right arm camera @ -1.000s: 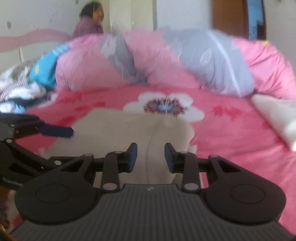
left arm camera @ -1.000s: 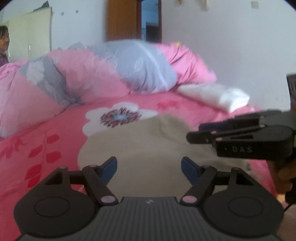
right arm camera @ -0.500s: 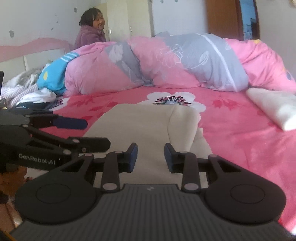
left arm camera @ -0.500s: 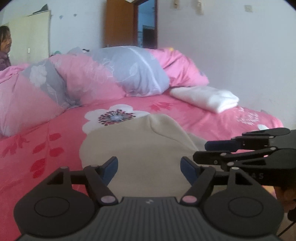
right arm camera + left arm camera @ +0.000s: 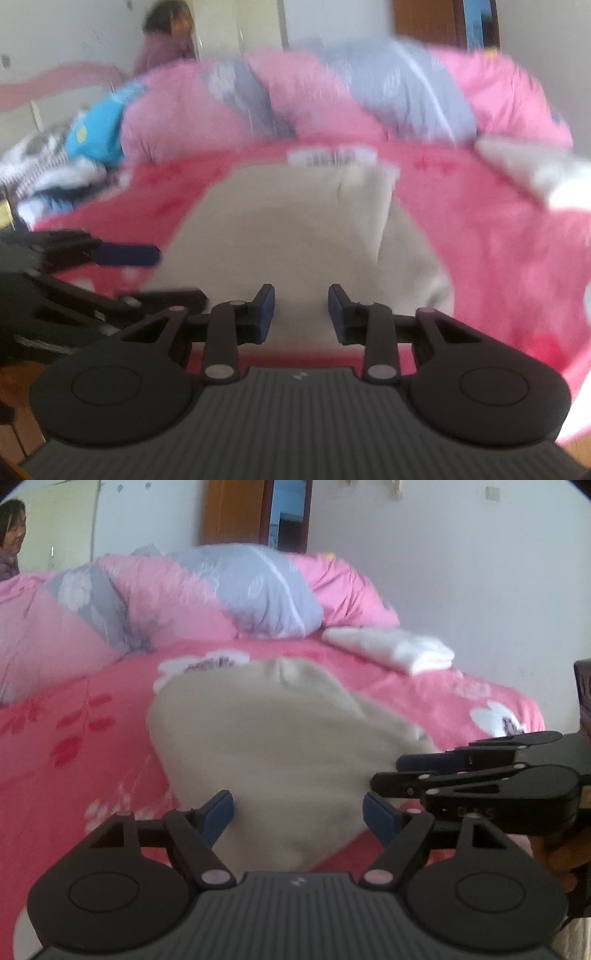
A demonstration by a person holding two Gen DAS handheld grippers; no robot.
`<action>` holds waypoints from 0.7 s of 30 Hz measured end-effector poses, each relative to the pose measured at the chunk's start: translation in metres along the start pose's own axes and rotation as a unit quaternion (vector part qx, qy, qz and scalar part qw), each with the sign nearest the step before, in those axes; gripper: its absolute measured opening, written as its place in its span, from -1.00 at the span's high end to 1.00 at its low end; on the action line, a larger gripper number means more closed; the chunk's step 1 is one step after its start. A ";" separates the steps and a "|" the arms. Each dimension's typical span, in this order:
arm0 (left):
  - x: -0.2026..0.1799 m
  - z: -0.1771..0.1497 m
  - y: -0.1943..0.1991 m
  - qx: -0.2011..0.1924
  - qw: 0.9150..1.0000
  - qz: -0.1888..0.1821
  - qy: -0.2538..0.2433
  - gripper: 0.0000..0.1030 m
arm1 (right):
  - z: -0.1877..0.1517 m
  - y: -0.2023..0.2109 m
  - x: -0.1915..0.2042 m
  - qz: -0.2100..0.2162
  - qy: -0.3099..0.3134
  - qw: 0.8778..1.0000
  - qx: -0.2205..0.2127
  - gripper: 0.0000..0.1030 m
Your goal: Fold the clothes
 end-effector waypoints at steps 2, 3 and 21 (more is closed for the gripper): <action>0.004 -0.003 0.003 0.003 1.000 0.000 0.009 -0.53 | -0.003 0.006 0.006 -0.007 0.000 1.000 -0.002 0.40; 0.006 -0.005 0.004 0.004 1.000 0.000 0.013 -0.53 | -0.002 0.012 0.009 0.000 -0.002 1.000 -0.011 0.40; 0.061 0.004 -0.008 0.057 0.989 -0.008 0.138 -0.71 | -0.024 0.035 0.015 0.000 -0.054 0.998 -0.028 0.38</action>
Point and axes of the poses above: each gripper's, at about its wrist camera, not at the fingertips, and y roughly against the way its jaws point, x to its left, z to its top, the point moved 1 cm from there along -y, roughly the way its jaws point, and after that the axes turned 10 degrees about z, right-handed, at the moved point
